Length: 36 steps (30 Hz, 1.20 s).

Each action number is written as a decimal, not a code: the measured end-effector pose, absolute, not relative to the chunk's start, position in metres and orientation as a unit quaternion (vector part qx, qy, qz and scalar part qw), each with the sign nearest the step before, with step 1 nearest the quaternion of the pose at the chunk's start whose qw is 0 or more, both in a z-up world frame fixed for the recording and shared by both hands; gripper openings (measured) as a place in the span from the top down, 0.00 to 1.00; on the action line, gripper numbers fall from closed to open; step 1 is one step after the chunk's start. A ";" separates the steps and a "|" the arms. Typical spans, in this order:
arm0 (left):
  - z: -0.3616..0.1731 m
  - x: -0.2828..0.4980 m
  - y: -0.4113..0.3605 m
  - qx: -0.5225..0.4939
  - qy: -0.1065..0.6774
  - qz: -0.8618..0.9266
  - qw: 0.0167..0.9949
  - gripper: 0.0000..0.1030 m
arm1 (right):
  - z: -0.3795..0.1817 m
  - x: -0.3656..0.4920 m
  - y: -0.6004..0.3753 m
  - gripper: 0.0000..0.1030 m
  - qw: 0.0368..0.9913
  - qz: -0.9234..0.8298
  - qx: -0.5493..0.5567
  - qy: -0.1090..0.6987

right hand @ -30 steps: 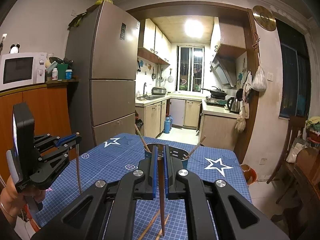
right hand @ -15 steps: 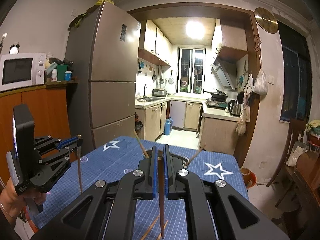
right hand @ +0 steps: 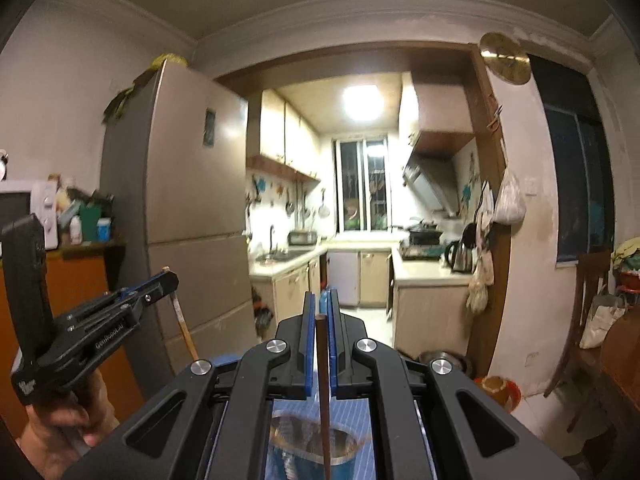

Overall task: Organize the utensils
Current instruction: 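Lift the chopstick with the right gripper and carry it over the holder, then drop the chopstick into the teal holder by opening the right gripper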

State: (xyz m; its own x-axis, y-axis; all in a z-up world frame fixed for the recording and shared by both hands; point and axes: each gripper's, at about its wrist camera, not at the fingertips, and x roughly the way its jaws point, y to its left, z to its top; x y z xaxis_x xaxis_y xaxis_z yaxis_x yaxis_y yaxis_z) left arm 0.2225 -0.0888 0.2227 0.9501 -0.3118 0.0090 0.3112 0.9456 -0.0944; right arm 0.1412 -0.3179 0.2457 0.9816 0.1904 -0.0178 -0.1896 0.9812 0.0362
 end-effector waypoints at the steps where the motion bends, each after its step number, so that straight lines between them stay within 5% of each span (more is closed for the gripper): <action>1: 0.224 0.230 -0.092 -0.054 -0.003 -0.158 0.986 0.95 | 0.249 0.149 -0.320 0.93 0.995 0.095 0.025 0.007; 19: 0.145 0.310 -0.116 -0.036 0.040 -0.123 0.991 0.95 | 0.175 0.254 -0.319 0.93 0.991 0.077 0.085 0.073; 22: 0.138 0.311 -0.112 -0.041 0.055 -0.117 0.991 0.94 | 0.166 0.250 -0.318 0.70 0.991 0.071 0.080 0.075; 36: 0.179 0.245 -0.057 -0.076 0.003 -0.115 0.991 0.94 | 0.181 0.193 -0.343 0.70 0.995 0.056 0.070 0.043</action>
